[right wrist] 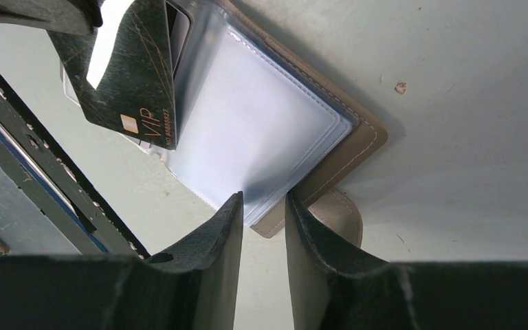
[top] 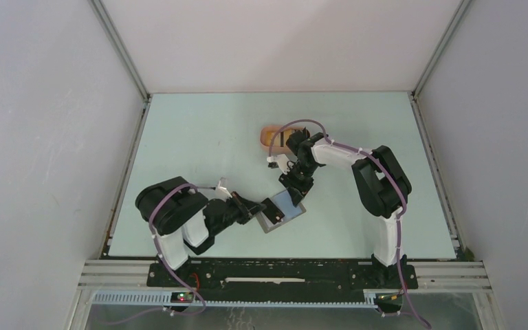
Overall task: Put the credit cards into the card holder
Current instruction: Insert the credit card into the card holder.
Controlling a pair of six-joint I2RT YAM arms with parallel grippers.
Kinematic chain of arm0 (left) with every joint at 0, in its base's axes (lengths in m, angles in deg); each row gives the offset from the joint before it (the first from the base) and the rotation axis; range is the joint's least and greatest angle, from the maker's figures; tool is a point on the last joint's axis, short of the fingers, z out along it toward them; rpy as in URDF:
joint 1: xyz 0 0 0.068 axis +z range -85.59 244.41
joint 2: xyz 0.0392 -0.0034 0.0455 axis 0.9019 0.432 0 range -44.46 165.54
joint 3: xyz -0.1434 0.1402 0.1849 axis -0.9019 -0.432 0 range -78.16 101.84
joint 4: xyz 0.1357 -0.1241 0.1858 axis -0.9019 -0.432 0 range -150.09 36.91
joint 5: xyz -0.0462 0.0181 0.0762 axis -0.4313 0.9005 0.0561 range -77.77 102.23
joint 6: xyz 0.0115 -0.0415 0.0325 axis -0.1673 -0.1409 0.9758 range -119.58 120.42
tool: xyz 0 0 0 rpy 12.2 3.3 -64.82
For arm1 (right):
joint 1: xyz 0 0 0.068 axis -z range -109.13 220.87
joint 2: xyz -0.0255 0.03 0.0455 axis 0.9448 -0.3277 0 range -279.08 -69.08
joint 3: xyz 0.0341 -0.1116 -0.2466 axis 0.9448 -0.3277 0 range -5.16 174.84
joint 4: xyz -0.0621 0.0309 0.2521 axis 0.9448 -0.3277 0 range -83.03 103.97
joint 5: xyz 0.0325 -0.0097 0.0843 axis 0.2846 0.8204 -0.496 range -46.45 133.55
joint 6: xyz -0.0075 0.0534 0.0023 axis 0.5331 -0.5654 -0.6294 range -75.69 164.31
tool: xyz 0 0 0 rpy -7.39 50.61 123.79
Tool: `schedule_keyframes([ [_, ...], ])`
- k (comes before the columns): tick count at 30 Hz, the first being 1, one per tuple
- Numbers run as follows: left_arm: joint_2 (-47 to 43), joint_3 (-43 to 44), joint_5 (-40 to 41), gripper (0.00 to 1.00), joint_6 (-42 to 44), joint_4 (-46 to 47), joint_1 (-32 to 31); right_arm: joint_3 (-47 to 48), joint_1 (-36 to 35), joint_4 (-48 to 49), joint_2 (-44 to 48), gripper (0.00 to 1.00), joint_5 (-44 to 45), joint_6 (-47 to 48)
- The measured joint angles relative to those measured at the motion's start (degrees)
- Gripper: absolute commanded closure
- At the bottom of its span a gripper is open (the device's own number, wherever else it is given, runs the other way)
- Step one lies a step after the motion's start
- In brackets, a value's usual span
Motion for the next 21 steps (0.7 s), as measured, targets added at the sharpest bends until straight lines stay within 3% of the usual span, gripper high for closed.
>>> schedule_keyframes([
  [21, 5.5, 2.5, -1.0, 1.0, -3.1, 2.6, 0.0, 0.6, 0.0, -0.5, -0.4, 0.64, 0.4, 0.0],
])
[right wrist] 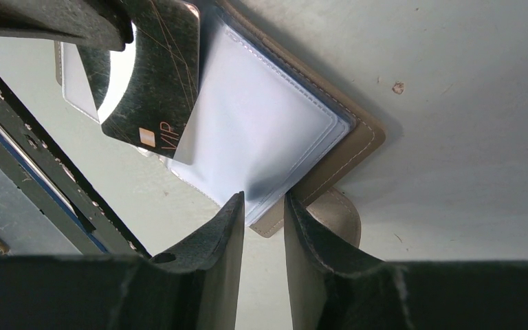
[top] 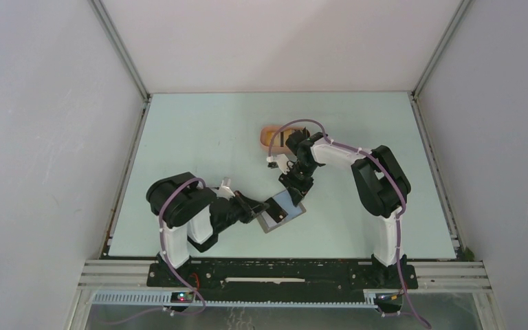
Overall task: Put the credit cards into the card holder
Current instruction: Insert the credit card into the card holder.
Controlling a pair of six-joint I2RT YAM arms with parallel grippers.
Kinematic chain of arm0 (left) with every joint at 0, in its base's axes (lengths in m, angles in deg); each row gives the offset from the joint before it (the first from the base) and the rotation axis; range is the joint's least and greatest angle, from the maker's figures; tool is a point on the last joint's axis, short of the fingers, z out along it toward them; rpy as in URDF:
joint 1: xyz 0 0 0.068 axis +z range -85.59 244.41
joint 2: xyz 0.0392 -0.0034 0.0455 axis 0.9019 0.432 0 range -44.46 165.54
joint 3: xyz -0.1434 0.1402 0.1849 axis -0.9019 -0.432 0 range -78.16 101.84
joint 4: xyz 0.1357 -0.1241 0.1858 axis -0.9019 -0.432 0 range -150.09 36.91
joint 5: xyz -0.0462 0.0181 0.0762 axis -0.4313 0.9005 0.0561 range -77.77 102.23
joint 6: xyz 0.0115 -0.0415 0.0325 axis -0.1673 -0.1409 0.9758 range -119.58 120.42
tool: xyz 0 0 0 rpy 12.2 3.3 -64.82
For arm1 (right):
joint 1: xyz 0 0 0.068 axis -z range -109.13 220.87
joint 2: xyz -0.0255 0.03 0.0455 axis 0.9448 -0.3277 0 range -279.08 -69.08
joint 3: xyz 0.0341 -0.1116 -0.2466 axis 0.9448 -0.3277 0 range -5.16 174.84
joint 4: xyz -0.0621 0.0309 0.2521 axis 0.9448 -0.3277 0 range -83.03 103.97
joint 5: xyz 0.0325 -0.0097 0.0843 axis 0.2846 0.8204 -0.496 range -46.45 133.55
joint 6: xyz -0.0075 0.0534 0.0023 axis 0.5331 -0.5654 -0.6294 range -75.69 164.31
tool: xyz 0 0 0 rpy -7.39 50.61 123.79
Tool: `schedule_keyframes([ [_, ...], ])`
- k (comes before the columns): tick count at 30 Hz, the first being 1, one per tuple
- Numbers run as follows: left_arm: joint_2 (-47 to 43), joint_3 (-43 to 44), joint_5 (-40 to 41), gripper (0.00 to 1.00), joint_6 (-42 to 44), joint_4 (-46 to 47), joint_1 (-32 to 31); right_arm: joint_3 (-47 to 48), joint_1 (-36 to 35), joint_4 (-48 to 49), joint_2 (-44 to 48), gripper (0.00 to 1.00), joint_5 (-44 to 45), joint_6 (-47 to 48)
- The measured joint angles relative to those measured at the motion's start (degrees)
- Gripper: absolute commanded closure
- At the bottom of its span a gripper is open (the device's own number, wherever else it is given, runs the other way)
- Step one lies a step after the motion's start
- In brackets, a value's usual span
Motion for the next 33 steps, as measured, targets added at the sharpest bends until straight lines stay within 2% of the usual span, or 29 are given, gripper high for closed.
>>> schedule_keyframes([
  [22, 3.8, 1.9, -2.2, 1.0, -5.8, 1.6, 0.0, 0.0, 0.0, 0.0, 0.0, 0.64, 0.0, 0.0],
  [33, -0.8, 3.4, -2.7, 0.99, -5.3, -7.0, 0.0, 0.0, 0.0, 0.0, 0.0, 0.64, 0.0, 0.0],
])
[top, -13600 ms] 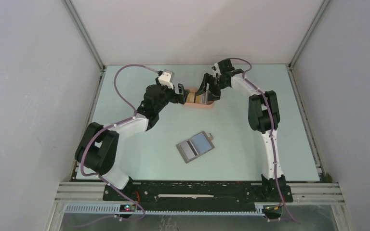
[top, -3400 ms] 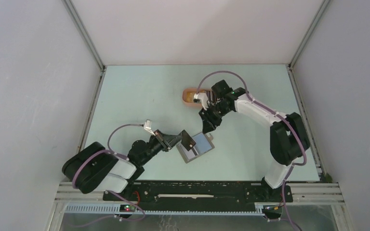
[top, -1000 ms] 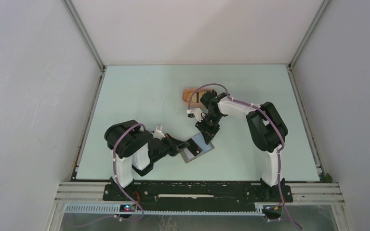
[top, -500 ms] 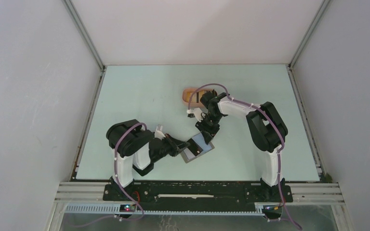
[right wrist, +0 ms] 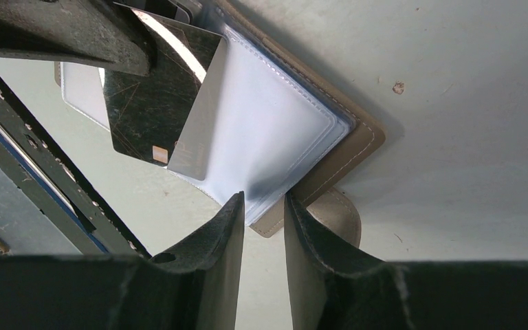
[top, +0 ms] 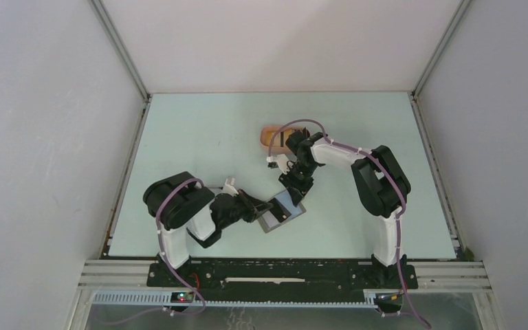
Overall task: Put the credit cards into the card holder
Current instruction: Insert the credit card into the card holder.
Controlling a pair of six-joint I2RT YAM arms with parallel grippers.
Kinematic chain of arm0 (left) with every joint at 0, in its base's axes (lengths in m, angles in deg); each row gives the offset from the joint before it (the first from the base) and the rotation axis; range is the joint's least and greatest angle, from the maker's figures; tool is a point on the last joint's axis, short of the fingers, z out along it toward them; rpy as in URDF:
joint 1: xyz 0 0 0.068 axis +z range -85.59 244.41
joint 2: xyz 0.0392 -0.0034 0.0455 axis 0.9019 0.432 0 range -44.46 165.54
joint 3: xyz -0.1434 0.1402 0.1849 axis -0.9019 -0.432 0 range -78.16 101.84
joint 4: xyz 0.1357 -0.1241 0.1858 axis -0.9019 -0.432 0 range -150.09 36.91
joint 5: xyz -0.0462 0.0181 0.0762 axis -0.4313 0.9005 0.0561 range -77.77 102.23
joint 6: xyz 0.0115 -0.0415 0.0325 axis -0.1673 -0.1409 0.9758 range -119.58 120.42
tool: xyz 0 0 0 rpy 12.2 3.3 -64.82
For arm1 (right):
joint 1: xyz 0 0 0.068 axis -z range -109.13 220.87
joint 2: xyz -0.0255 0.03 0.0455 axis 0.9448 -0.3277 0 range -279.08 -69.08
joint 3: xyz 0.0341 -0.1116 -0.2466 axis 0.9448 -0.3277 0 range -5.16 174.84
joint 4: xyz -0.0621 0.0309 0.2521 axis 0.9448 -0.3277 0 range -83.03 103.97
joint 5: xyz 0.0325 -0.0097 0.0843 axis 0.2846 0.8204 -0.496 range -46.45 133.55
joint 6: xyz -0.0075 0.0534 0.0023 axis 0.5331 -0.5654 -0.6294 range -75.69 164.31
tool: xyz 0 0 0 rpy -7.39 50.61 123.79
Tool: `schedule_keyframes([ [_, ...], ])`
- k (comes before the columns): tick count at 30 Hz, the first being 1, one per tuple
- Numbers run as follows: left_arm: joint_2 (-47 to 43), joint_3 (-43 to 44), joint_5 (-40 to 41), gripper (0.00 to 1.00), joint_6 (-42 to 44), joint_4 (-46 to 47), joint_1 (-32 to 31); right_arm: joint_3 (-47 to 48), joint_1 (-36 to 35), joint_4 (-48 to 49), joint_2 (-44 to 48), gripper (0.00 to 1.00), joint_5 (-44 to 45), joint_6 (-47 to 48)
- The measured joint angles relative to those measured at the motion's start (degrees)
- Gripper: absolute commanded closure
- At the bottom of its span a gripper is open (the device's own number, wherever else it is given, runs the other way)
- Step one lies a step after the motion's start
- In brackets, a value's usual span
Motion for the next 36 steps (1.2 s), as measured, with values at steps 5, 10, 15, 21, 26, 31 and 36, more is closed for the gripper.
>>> schedule_keyframes([
  [5, 0.1, 1.3, -0.5, 0.99, 0.0, -1.4, 0.0, 0.0, 0.0, 0.0, 0.0, 0.63, 0.0, 0.0],
  [10, 2.1, 3.2, -1.4, 0.97, 0.0, -1.0, 0.0, 0.0, 0.0, -0.1, 0.0, 0.62, -0.3, 0.0],
  [15, 3.3, 4.2, -1.9, 0.91, -0.1, -0.3, 0.0, 0.0, 0.0, -0.1, 0.3, 0.62, -0.7, 0.0],
  [21, 4.8, 4.4, -2.1, 0.83, -0.6, 2.0, 0.0, -0.1, 0.0, 0.3, 4.2, 0.62, -2.3, 0.0],
  [26, 5.5, 4.5, -2.8, 0.78, -0.9, 3.7, 0.0, -1.2, 0.0, 2.1, 10.5, 0.63, -5.4, 0.7],
  [31, 5.7, 4.5, -3.1, 0.76, -1.0, 4.5, 0.0, -3.6, 0.0, 4.6, 14.9, 0.65, -9.1, 2.4],
  [36, 6.0, 4.5, -3.6, 0.75, -1.0, 5.0, 0.2, -10.5, -1.7, 9.3, 20.0, 0.71, -11.8, 7.1],
])
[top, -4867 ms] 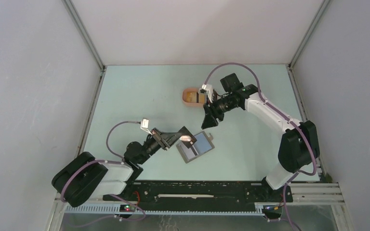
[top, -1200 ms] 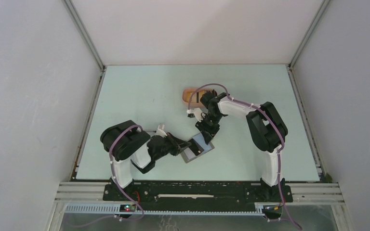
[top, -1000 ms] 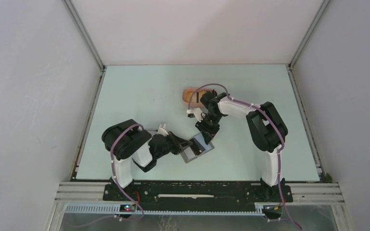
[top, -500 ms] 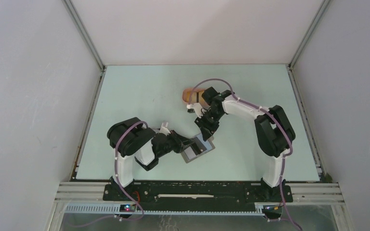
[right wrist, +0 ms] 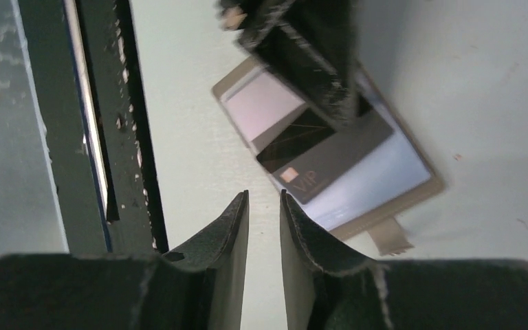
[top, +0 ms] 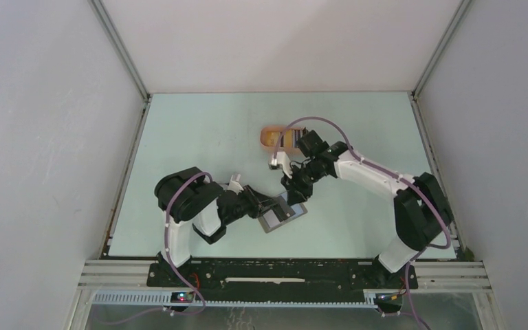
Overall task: Put the credit cards into the card holder
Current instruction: Insert the credit card into the card holder.
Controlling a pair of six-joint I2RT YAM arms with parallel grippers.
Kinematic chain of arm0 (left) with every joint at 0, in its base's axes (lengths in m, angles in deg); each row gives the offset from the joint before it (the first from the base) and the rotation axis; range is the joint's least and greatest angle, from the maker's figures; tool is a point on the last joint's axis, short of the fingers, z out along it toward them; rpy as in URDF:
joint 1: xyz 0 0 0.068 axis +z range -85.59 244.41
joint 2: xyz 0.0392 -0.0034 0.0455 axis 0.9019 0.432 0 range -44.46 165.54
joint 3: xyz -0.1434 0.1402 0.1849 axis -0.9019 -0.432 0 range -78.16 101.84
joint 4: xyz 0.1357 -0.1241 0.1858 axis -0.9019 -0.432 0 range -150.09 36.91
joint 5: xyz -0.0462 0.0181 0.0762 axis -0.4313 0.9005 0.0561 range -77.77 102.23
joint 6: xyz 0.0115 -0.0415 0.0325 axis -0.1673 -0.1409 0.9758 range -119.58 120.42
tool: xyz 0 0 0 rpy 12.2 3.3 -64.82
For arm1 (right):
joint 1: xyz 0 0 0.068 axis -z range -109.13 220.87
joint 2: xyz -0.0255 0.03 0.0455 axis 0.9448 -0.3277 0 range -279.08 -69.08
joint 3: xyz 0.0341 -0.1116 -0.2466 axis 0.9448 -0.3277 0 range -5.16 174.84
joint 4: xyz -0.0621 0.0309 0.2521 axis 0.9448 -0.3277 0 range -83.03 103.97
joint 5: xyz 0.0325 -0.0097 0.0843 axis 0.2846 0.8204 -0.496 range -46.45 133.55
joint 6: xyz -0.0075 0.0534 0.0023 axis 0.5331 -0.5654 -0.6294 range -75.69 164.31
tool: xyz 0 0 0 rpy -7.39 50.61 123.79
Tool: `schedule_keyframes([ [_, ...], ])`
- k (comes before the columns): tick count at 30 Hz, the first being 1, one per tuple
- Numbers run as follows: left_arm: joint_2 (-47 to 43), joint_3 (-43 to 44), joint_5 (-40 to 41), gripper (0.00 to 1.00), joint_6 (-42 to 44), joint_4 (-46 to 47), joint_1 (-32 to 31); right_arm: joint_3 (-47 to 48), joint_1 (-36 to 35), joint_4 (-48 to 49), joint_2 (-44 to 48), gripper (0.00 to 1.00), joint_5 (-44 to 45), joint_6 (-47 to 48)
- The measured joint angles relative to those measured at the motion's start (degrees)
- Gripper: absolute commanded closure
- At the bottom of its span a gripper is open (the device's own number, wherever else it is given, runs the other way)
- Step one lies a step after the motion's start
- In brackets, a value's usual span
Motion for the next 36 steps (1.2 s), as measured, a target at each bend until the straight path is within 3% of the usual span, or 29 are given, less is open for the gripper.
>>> schedule_keyframes([
  [6, 0.6, 0.3, -1.0, 0.75, 0.0, 0.5, 0.2, -12.5, -6.2, 9.0, 10.5, 0.81, -0.1, 10.1],
  [10, 0.9, 0.3, -1.2, 0.75, 0.0, 1.0, 0.3, -16.4, -10.5, 15.2, 12.3, 0.88, 2.7, 14.9],
  [19, 1.4, 0.3, -1.5, 0.75, 0.0, 1.8, 0.4, -17.0, -18.5, 25.4, 5.8, 0.92, 15.1, 16.3],
  [36, 1.6, 0.3, -1.6, 0.74, 0.0, 2.3, 0.4, -16.9, -20.0, 28.2, 0.7, 0.92, 24.9, 16.4],
])
